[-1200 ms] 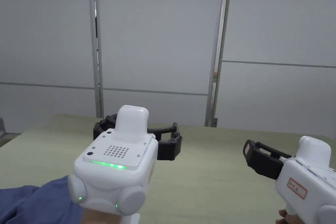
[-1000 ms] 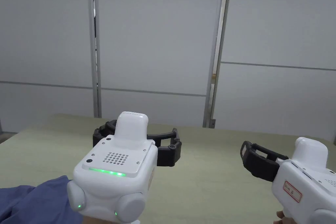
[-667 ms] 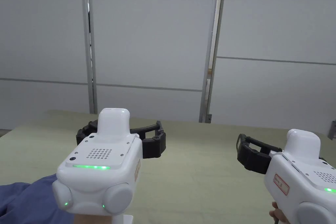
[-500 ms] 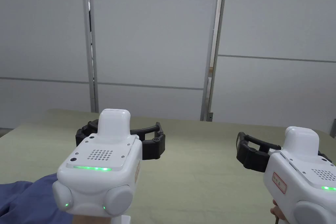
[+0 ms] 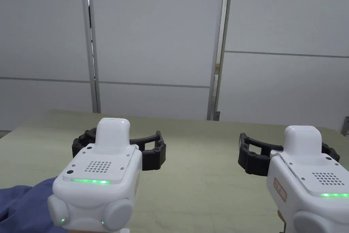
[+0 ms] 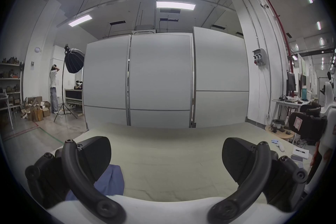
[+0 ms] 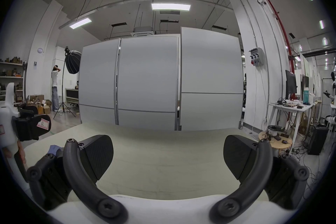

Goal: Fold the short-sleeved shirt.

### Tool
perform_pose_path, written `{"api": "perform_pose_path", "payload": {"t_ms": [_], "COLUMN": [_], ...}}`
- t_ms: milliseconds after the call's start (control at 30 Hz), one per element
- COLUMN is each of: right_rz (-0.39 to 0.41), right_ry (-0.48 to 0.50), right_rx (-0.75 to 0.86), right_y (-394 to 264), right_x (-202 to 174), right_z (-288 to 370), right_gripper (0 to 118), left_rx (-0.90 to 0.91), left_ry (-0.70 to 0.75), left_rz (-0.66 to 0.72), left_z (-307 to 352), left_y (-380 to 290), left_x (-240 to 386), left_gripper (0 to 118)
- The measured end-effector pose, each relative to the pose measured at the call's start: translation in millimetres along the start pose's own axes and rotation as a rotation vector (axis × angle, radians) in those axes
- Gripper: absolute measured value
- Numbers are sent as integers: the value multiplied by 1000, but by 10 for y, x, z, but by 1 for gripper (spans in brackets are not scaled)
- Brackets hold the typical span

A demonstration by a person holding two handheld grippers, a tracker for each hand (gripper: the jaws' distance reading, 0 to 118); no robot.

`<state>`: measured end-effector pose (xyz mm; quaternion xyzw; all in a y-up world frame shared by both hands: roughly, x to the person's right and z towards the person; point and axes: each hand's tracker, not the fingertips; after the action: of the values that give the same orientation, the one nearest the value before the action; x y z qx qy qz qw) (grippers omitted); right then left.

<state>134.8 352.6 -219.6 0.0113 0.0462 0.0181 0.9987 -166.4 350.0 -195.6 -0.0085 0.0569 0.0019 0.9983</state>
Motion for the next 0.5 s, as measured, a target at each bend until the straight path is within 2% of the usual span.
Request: {"api": "perform_pose_path", "payload": {"t_ms": [167,500], "right_rz": [17,-8], "right_ry": [-18,-8], "right_rx": [16,5], "right_y": [-20,-64], "right_x": [-45,-16], "right_z": [38,9], "right_gripper": [118,118], "left_rx": [-3,8], "left_ry": [8,10], "left_rz": [18,17], "left_z": [6,15], "left_y": [-29,-52], "left_x": [-47,-58], "left_gripper": [118,118]}}
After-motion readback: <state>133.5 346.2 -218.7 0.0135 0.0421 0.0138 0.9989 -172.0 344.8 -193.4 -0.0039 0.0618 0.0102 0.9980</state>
